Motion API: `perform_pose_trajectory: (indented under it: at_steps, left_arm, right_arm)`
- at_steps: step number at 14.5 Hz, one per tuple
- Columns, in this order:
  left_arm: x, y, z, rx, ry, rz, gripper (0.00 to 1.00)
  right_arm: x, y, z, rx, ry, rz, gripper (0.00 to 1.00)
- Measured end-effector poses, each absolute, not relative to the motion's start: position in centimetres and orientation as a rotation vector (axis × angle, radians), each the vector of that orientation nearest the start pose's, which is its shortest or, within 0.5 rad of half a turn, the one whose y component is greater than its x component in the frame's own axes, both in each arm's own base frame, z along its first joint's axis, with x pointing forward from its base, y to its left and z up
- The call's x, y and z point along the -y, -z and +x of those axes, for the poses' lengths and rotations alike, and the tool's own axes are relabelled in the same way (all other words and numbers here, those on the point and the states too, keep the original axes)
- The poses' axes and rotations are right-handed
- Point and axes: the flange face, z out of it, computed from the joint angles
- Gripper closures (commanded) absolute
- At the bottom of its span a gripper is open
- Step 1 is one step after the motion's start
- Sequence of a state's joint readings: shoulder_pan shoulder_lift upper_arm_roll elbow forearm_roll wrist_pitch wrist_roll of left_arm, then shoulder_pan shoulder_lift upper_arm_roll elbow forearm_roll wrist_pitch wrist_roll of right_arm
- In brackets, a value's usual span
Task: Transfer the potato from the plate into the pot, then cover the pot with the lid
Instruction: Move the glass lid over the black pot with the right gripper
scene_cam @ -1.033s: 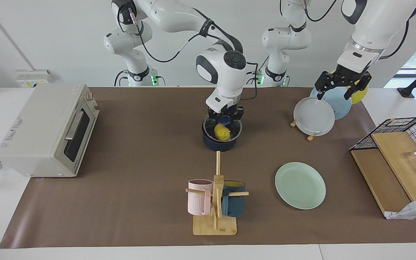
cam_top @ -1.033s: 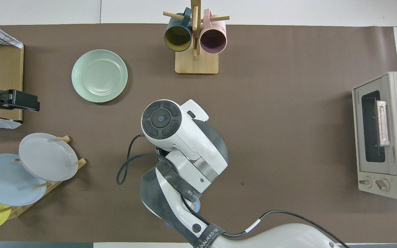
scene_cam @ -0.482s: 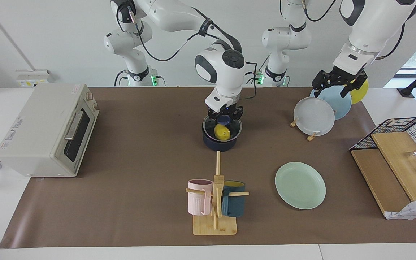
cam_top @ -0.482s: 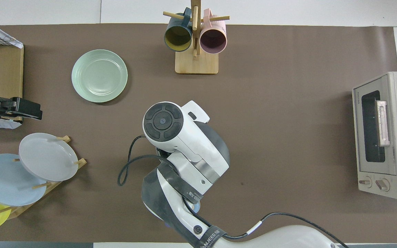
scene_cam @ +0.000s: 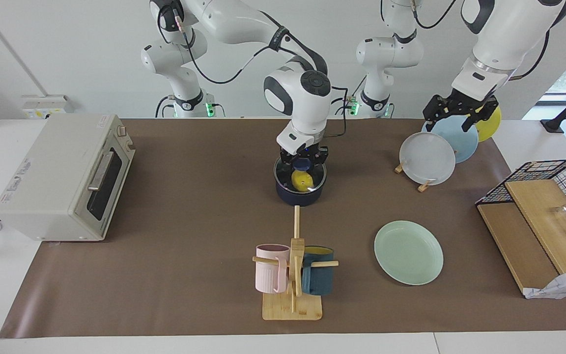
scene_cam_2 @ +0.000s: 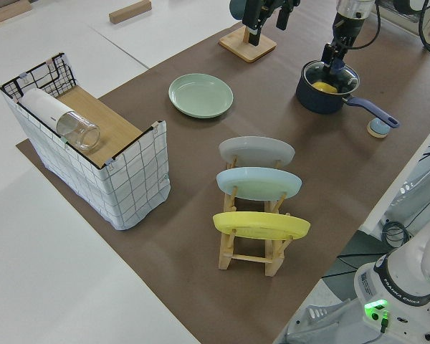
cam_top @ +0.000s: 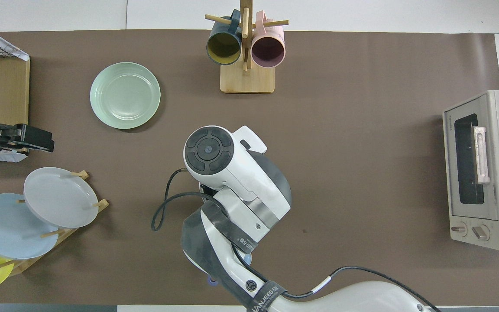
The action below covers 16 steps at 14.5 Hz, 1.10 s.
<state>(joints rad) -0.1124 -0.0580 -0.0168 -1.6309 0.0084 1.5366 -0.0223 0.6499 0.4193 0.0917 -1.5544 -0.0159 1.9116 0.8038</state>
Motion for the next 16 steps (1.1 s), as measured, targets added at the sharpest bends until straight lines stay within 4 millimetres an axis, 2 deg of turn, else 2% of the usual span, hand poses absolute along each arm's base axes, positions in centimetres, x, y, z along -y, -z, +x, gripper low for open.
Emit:
perform_pose_trajectory:
  at_steps: [1, 2, 3, 6, 9, 11, 13, 16]
  left_arm:
    - [6.8, -62.5, 52.8, -0.167, -0.056, -3.125, 0.00]
    - [6.8, -62.5, 52.8, -0.167, -0.055, -3.125, 0.00]
    - [6.8, -62.5, 52.8, -0.167, -0.055, -3.125, 0.00]
    - [6.7, -62.5, 52.8, -0.163, -0.055, -3.125, 0.00]
    - [6.3, -62.5, 52.8, -0.153, -0.056, -3.126, 0.00]
    - [6.3, -62.5, 52.8, -0.153, -0.056, -3.126, 0.00]
    - [6.3, -62.5, 52.8, -0.153, -0.056, -3.126, 0.00]
    - [6.3, -62.5, 52.8, -0.152, -0.056, -3.126, 0.00]
  right_arm:
    - [-44.6, -40.2, 50.1, -0.100, -0.093, -3.164, 0.23]
    - [-44.6, -40.2, 50.1, -0.100, -0.093, -3.164, 0.14]
    - [-44.6, -40.1, 50.0, -0.100, -0.094, -3.165, 0.00]
    - [-44.6, -40.1, 50.0, -0.095, -0.086, -3.169, 0.00]
    - [-44.4, -41.5, 50.8, -0.108, -0.034, -3.150, 0.00]
    - [-43.4, -43.6, 51.6, -0.134, 0.013, -3.132, 0.00]
    - [-41.5, -46.2, 52.6, -0.182, 0.059, -3.109, 0.00]
    - [-38.8, -49.5, 53.0, -0.233, 0.074, -3.105, 0.00]
